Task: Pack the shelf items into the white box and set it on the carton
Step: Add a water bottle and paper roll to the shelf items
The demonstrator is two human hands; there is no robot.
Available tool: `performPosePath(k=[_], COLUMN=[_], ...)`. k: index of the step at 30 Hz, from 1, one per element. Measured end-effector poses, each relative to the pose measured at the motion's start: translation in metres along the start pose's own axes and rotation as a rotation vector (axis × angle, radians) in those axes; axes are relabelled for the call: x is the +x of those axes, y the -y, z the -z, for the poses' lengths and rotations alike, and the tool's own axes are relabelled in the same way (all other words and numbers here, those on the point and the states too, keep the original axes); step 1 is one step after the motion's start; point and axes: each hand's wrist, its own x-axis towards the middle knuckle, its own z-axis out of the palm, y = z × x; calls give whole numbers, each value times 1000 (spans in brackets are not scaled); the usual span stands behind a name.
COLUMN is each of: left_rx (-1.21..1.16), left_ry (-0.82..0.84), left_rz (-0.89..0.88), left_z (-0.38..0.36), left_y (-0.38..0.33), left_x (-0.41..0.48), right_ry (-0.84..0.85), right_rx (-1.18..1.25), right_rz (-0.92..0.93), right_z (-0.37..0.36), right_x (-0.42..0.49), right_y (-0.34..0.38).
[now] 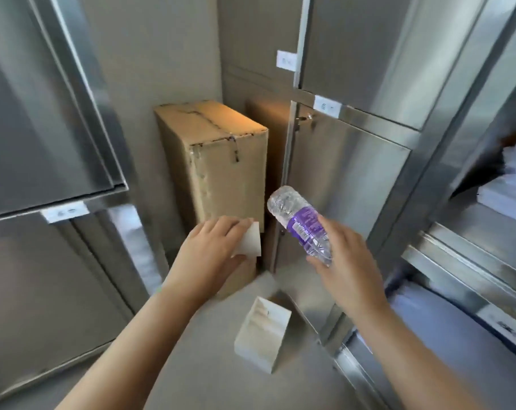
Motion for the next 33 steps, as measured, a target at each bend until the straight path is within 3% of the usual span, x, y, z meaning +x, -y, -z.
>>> performPosePath(k=[10,17,26,33], left_rx=[273,401,456,504], left_ry=[-19,25,4,3], left_rz=[505,837,1063,1164], left_z=[135,229,285,300], left_y=[248,388,487,580], left_x=[-209,-356,-455,-484], right_ry=[159,290,358,387], right_rx=[274,492,592,624], right_rz=[468,616,811,927], right_z=[-174,-278,-355,-418], right_x=[40,29,23,51], right_y=[326,550,729,834])
